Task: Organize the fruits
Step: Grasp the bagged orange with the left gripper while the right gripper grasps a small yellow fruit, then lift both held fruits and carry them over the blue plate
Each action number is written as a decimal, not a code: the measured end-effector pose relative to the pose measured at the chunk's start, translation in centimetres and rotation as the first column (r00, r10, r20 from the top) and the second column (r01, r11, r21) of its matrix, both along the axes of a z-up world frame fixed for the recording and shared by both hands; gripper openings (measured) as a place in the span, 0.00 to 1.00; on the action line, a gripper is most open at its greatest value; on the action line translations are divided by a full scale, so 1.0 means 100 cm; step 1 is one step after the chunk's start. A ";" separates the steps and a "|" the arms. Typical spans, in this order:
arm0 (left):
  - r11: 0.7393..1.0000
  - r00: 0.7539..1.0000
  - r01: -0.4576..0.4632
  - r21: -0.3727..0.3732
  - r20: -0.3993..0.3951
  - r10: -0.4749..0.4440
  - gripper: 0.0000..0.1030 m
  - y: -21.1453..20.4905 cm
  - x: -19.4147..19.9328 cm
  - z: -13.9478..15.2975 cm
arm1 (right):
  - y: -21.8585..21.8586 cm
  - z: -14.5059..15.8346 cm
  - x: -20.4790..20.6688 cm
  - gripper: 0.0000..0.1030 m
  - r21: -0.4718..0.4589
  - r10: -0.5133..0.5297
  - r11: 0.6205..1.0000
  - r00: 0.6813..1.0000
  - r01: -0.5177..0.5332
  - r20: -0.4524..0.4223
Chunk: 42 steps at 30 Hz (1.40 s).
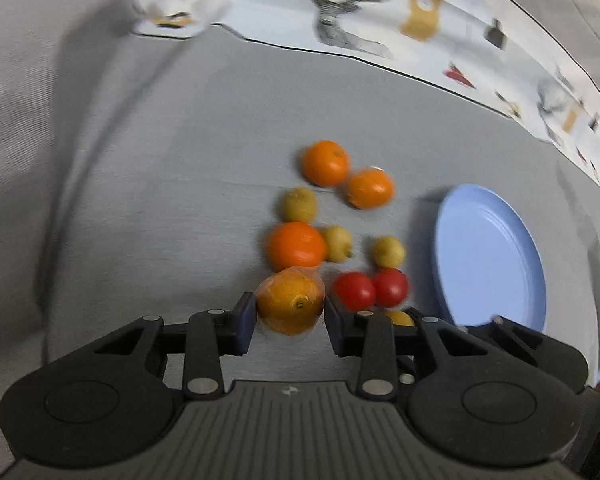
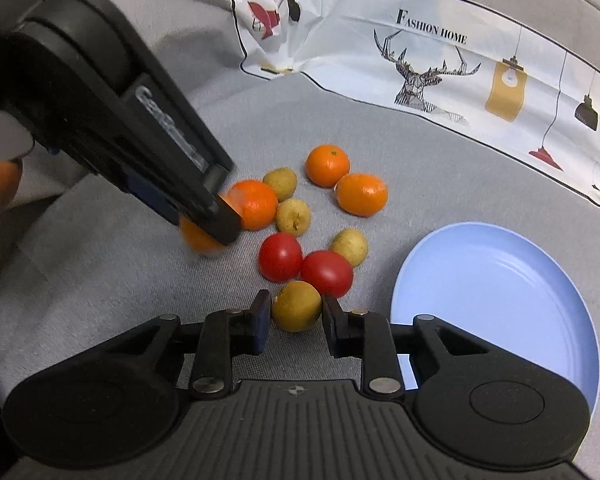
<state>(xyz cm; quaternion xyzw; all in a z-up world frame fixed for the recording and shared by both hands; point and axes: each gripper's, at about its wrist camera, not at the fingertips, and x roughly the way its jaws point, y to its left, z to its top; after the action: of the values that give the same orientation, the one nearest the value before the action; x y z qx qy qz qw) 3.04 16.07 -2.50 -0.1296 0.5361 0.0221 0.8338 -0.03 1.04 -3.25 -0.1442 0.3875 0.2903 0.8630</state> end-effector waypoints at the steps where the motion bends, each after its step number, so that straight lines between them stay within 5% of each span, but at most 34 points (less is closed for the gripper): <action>1: 1.000 1.000 -0.009 0.008 -0.012 0.009 0.40 0.002 0.000 -0.001 | 0.000 -0.001 0.001 0.28 -0.002 0.001 1.000 1.000 -0.001 -0.006; 19: 0.997 0.999 0.031 0.074 -0.044 -0.027 0.40 -0.007 0.007 -0.010 | 0.001 -0.009 0.009 0.28 -0.015 0.003 1.000 0.999 -0.003 -0.034; 42: 0.993 0.991 -0.007 0.118 0.132 -0.009 0.40 -0.008 0.003 0.019 | -0.014 0.018 0.010 0.28 0.090 -0.041 0.995 0.998 0.037 0.047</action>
<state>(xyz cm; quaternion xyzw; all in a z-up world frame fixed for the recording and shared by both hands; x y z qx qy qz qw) 3.30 15.24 -0.56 -0.0808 0.4775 0.0450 0.8738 0.93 -0.34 -1.48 -0.1051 0.3558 0.2869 0.8832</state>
